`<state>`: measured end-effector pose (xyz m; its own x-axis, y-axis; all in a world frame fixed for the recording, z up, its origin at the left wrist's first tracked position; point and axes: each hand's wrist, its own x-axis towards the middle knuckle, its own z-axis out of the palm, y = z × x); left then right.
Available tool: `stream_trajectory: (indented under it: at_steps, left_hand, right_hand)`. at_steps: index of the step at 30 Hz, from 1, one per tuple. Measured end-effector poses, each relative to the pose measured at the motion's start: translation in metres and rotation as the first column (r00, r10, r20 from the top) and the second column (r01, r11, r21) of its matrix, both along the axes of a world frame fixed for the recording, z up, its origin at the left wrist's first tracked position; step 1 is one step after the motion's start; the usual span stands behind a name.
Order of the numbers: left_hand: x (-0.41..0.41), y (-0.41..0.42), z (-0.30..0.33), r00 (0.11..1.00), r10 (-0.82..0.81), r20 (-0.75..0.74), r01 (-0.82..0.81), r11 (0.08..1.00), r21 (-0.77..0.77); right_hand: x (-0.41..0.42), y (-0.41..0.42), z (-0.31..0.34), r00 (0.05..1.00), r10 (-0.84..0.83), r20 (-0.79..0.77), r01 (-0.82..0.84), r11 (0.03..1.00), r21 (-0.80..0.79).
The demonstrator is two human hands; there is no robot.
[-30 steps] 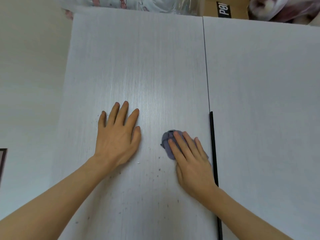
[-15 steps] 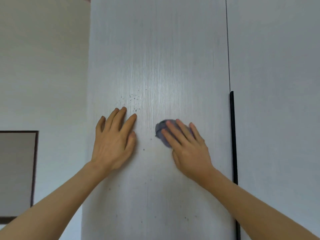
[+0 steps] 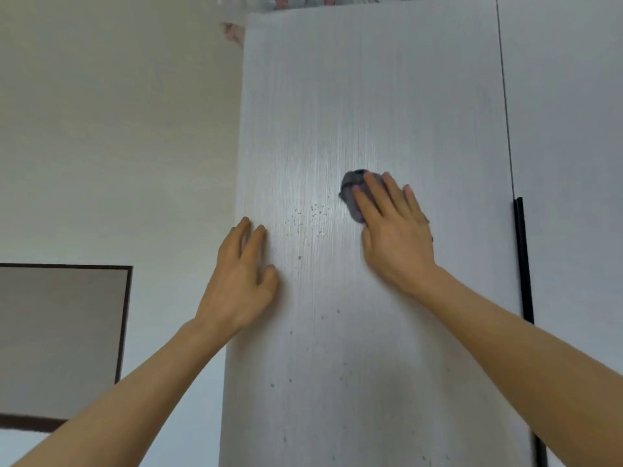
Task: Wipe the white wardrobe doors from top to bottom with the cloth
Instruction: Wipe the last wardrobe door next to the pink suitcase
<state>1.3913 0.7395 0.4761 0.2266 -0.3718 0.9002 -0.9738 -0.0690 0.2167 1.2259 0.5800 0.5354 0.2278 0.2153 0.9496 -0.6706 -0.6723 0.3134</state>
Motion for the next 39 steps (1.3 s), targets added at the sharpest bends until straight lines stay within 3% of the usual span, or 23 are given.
stream_trajectory:
  at_steps: [2, 4, 6, 8, 10, 13, 16, 17, 19, 22, 23, 25, 27, 30, 33, 36, 39]
  left_hand:
    - [0.006, 0.000, -0.001, 0.996, 0.040, 0.074, -0.043, 0.998, 0.034]
    - [0.015, 0.002, -0.003, 0.986, 0.076, 0.151, -0.082, 0.996, 0.034]
    - [0.030, 0.008, -0.008, 0.970, 0.108, 0.220, -0.107, 0.994, -0.016]
    - [0.045, 0.015, -0.012, 0.966, 0.114, 0.231, -0.104, 0.993, -0.053]
    - [0.054, 0.021, -0.016, 0.970, 0.081, 0.231, -0.075, 0.997, -0.034]
    - [0.049, 0.019, -0.012, 0.987, -0.043, 0.155, 0.054, 0.997, -0.063]
    - [0.043, 0.018, -0.004, 0.951, -0.292, -0.101, 0.268, 0.943, -0.199]
    - [0.043, 0.019, -0.001, 0.890, -0.404, -0.212, 0.344, 0.899, -0.270]
    - [0.042, 0.023, 0.004, 0.657, -0.649, -0.384, 0.476, 0.752, -0.456]
    - [0.049, 0.029, 0.008, 0.267, -0.819, -0.508, 0.488, 0.569, -0.662]
    - [0.052, 0.030, 0.008, 0.176, -0.827, -0.534, 0.481, 0.546, -0.686]
    - [0.058, 0.032, 0.006, 0.105, -0.791, -0.603, 0.491, 0.568, -0.660]
    - [0.061, 0.033, 0.005, 0.114, -0.742, -0.660, 0.509, 0.614, -0.602]
    - [0.062, 0.034, 0.009, 0.161, -0.684, -0.712, 0.549, 0.662, -0.511]
    - [0.064, 0.038, 0.020, 0.219, -0.645, -0.732, 0.567, 0.694, -0.443]
    - [0.064, 0.041, 0.020, 0.239, -0.642, -0.728, 0.562, 0.703, -0.436]
    - [0.062, 0.038, 0.007, 0.361, -0.629, -0.689, 0.483, 0.758, -0.439]
  right_hand:
    - [0.018, 0.011, 0.019, 0.981, 0.058, 0.185, -0.094, 0.977, 0.193]
    - [0.038, 0.020, 0.009, 0.973, 0.107, 0.202, -0.143, 0.974, 0.176]
    - [0.055, 0.029, -0.030, 0.986, 0.153, -0.061, -0.153, 0.988, 0.010]
    - [0.059, 0.040, -0.071, 0.906, 0.145, -0.399, -0.220, 0.964, -0.149]
    - [0.054, 0.044, -0.071, 0.847, 0.116, -0.518, -0.253, 0.946, -0.202]
    - [0.055, 0.044, -0.023, 0.936, 0.114, -0.333, -0.170, 0.975, -0.143]
    - [0.072, 0.051, 0.030, 0.988, 0.146, -0.046, -0.140, 0.983, 0.118]
    - [0.081, 0.057, 0.035, 0.987, 0.163, -0.002, -0.161, 0.971, 0.176]
    - [0.094, 0.065, 0.026, 0.976, 0.216, -0.030, -0.210, 0.967, 0.142]
    - [0.103, 0.065, -0.037, 0.909, 0.176, -0.378, -0.219, 0.973, -0.074]
    - [0.100, 0.065, -0.056, 0.858, 0.141, -0.495, -0.224, 0.968, -0.111]
    - [0.095, 0.061, -0.060, 0.793, 0.091, -0.603, -0.222, 0.964, -0.146]
    - [0.093, 0.059, -0.029, 0.829, 0.065, -0.555, -0.183, 0.970, -0.160]
    - [0.093, 0.064, 0.044, 0.952, 0.082, -0.296, -0.082, 0.997, 0.012]
    - [0.103, 0.079, 0.084, 0.980, 0.095, -0.178, -0.068, 0.986, 0.154]
    - [0.122, 0.078, 0.050, 0.962, 0.149, -0.230, -0.138, 0.988, 0.063]
    - [0.122, 0.066, -0.051, 0.922, 0.215, -0.321, -0.221, 0.975, 0.017]
